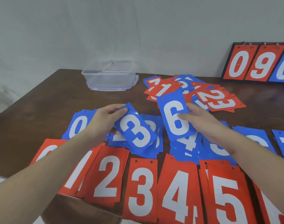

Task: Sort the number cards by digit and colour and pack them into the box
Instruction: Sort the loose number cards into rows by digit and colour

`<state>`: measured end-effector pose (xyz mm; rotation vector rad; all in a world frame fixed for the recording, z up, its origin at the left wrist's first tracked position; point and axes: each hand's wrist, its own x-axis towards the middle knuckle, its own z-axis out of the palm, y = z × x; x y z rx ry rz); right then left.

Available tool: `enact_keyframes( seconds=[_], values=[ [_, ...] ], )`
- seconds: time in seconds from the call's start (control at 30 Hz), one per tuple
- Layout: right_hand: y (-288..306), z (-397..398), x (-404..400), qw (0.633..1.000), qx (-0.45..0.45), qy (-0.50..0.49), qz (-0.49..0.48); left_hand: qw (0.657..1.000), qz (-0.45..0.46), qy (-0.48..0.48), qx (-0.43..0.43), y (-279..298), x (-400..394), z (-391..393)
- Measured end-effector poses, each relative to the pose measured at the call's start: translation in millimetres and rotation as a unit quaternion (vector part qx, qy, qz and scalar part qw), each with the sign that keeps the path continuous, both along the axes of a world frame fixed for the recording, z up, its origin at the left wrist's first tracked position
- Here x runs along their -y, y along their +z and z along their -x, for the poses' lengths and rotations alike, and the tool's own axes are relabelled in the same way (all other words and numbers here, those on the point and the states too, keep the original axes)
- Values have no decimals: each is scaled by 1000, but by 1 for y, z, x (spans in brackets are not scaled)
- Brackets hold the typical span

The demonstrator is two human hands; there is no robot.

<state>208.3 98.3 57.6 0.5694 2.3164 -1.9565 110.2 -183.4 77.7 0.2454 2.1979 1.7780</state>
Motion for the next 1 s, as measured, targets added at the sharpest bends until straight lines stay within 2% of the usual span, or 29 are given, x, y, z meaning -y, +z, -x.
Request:
enact_keyframes(
  seconds=[0.2,0.33,0.47,0.53,0.67,0.83,1.0],
  values=[
    [3,-21,-7,999,6,-53,4,994,47,-102,-7,6,-25,19],
    [2,-40,-20,996,2,-92,5,968,145,-203,-14,2,-39,41],
    [0,-64,-33,990,-12,-137,-27,941,236,-237,-58,-10,-59,57],
    [0,-77,-41,983,-20,-178,-35,915,297,-248,-114,-18,-69,60],
    [5,-104,-59,964,-5,-251,-87,822,431,-255,-270,-32,-85,59],
    [7,-134,-93,940,52,-300,-157,831,359,-260,-336,-36,-105,38],
    [7,-148,-120,934,106,-231,-253,821,336,-279,-368,-31,-131,19]
  ],
)
